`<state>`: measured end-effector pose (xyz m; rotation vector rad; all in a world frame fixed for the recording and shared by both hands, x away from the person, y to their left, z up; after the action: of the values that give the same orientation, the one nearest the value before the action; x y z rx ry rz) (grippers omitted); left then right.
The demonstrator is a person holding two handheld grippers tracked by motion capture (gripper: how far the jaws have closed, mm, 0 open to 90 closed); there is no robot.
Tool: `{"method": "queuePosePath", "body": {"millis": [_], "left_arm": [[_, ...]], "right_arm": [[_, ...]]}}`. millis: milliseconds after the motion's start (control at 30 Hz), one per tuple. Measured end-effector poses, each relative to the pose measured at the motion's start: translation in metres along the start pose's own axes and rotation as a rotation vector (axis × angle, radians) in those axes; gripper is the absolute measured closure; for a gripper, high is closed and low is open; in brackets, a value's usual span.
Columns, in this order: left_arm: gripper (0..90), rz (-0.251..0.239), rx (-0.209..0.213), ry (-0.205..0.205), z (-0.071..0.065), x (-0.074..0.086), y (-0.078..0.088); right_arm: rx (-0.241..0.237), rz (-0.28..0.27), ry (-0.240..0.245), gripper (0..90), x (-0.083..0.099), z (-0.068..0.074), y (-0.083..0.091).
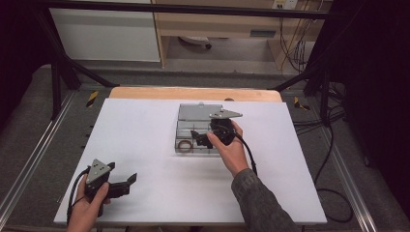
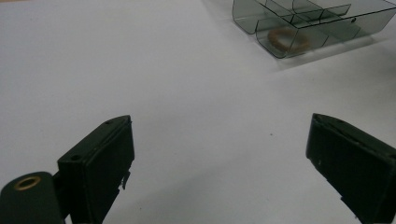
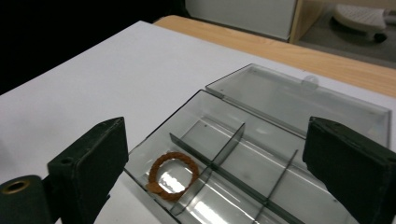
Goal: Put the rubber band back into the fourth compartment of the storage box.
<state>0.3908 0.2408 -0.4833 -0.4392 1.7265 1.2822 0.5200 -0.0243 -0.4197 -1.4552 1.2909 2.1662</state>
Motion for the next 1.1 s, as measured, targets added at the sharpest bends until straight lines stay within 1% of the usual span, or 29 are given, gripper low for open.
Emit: {"method": "queuePosePath", "body": {"millis": [33,67,167,333,400,533,800,1100], "left_arm": [[7.5,0.000,0.000,0.000,0.000,0.000,0.000],[7.5,0.001,-0.001,-0.001,0.000,0.000,0.000],[7.5,0.002,-0.001,-0.001,0.000,0.000,0.000],[7.5,0.005,-0.001,-0.003,0.000,0.001,-0.001],[7.5,0.004,-0.001,-0.003,0.000,0.001,-0.001],[7.5,0.005,-0.002,-0.005,-0.001,0.001,-0.001],[7.5,0.009,-0.004,-0.012,-0.001,0.001,-0.001],[7.5,0.011,-0.005,-0.014,-0.001,0.001,-0.001]], "right_arm": [[0.015,-0.012,0.004,8.9,-0.001,-0.003,0.004],[0.019,-0.019,0.009,9.1,-0.001,-0.005,0.006],[0.019,-0.045,0.006,8.9,-0.002,-0.010,0.017],[0.021,-0.065,0.004,7.8,0.000,-0.018,0.031],[0.016,-0.063,-0.002,6.2,0.001,-0.021,0.037],[0.023,-0.068,-0.012,4.3,0.006,-0.030,0.048],[0.046,-0.099,-0.042,3.9,0.012,-0.047,0.067],[0.066,-0.131,-0.054,4.8,0.020,-0.061,0.088]]}}
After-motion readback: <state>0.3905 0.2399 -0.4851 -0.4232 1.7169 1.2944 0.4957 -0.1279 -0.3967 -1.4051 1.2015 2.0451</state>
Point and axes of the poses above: each handheld gripper's, and its own axes: y roughly backward along the jaws, x roughly out of its underside, z roughly to its left, the point moved 10 cm from there along -y, roughly forward along the jaws, and after that the axes turned 4 degrees about z, right-handed, at the moved point
